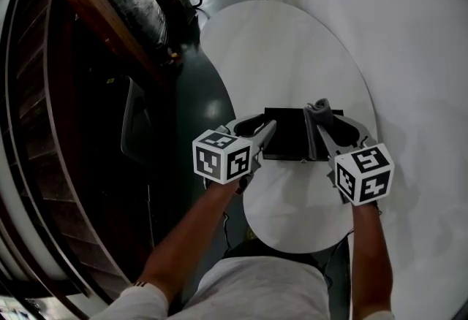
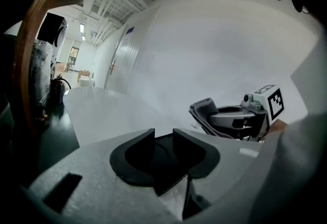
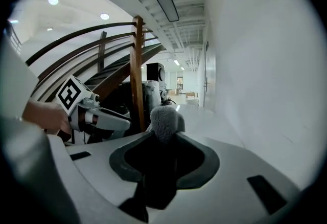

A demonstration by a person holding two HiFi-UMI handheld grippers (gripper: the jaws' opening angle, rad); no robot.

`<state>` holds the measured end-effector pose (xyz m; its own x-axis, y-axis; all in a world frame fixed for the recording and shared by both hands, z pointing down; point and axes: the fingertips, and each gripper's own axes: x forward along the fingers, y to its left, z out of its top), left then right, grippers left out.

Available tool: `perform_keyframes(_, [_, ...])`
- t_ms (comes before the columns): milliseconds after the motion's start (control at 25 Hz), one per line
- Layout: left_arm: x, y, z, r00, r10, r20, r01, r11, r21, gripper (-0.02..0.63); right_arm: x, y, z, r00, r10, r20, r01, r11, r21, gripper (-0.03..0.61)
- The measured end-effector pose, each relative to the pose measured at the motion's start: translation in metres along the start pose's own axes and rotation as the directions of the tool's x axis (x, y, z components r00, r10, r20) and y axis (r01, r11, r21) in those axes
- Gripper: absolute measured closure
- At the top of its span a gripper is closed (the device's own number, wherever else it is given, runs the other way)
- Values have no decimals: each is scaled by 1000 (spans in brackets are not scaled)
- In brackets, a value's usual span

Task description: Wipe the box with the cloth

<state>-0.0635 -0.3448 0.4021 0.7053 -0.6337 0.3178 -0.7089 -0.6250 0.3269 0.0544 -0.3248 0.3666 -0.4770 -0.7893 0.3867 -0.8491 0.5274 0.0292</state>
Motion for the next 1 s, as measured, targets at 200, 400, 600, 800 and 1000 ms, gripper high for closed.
perform_keyframes(200, [-12, -22, 29, 992, -34, 124, 26, 997, 69, 528, -20, 15, 29, 987, 59, 151, -60, 998, -1, 479])
perform_keyframes(400, [-32, -40, 50, 967, -65, 247, 41, 994, 104, 560, -43, 31, 51, 955, 107, 276, -103, 994, -29, 479])
perform_keyframes(600, [-53, -61, 63, 935, -117, 334, 71, 987, 148, 581, -64, 46, 63, 920, 147, 364, -134, 989, -60, 479])
perform_keyframes(800, [-69, -78, 75, 910, -146, 388, 65, 974, 215, 592, -77, 56, 73, 884, 179, 432, -160, 984, -80, 479])
perform_keyframes(1000, [-79, -89, 80, 889, -170, 425, 64, 966, 252, 597, -89, 64, 80, 847, 201, 491, -179, 979, -94, 479])
